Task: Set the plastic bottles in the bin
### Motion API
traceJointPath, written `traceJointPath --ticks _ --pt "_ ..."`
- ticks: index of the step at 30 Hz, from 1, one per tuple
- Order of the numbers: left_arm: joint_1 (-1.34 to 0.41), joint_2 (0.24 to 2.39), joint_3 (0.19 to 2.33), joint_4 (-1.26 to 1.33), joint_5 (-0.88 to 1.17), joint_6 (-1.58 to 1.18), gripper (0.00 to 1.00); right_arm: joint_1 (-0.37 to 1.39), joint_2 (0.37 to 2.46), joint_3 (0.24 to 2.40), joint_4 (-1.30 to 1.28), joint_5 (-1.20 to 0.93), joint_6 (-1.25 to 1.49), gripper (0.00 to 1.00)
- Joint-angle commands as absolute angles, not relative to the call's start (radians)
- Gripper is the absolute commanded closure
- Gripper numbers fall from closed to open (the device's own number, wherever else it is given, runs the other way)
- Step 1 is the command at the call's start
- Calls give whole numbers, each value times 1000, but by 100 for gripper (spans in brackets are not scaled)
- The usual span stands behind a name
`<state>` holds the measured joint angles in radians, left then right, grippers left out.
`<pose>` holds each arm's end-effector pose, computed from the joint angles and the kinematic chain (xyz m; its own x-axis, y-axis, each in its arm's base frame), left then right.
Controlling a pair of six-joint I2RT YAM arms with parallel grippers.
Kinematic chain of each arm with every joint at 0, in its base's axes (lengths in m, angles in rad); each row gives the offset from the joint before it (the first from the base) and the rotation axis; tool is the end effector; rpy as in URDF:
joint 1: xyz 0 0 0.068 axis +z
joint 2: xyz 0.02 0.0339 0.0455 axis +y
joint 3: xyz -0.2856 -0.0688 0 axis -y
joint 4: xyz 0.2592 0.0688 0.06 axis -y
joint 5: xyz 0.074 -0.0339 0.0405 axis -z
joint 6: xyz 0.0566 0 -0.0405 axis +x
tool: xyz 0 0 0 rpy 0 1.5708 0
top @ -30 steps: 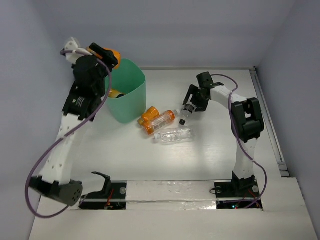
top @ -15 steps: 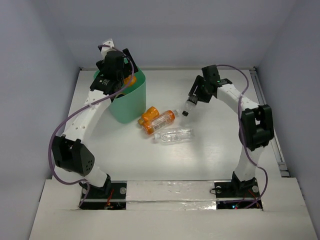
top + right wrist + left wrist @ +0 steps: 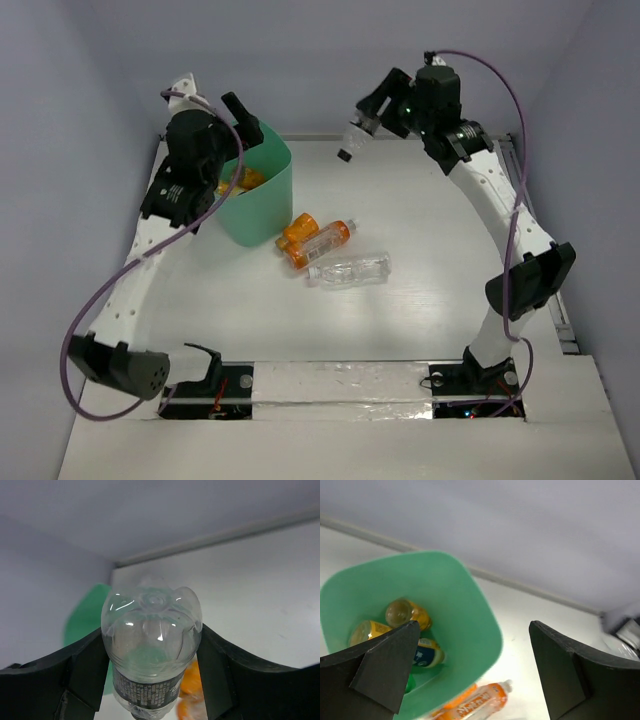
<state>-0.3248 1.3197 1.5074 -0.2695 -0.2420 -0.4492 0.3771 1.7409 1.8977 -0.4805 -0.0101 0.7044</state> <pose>0.3086 -0.0896 0.4869 -0.1060 -0.4092 -0.9063 0.0416 0.9088 -0.4152 0.4078 0.1621 0.4532 -0.4696 0.5105 -0.7203 -0.0959 0.7816 0.6164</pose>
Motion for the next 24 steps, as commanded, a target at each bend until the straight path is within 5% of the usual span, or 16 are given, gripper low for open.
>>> traceJointPath --ticks 1,10,24 --pt "-319 1178 1566 -233 -192 -463 11 474 1808 2132 -454 -3 724 34" --pt "-319 1036 1528 -244 -51 -526 10 670 2097 2517 -430 69 808 32" --pt "-319 986 1474 -270 112 -545 9 756 2198 2614 -380 100 887 4"
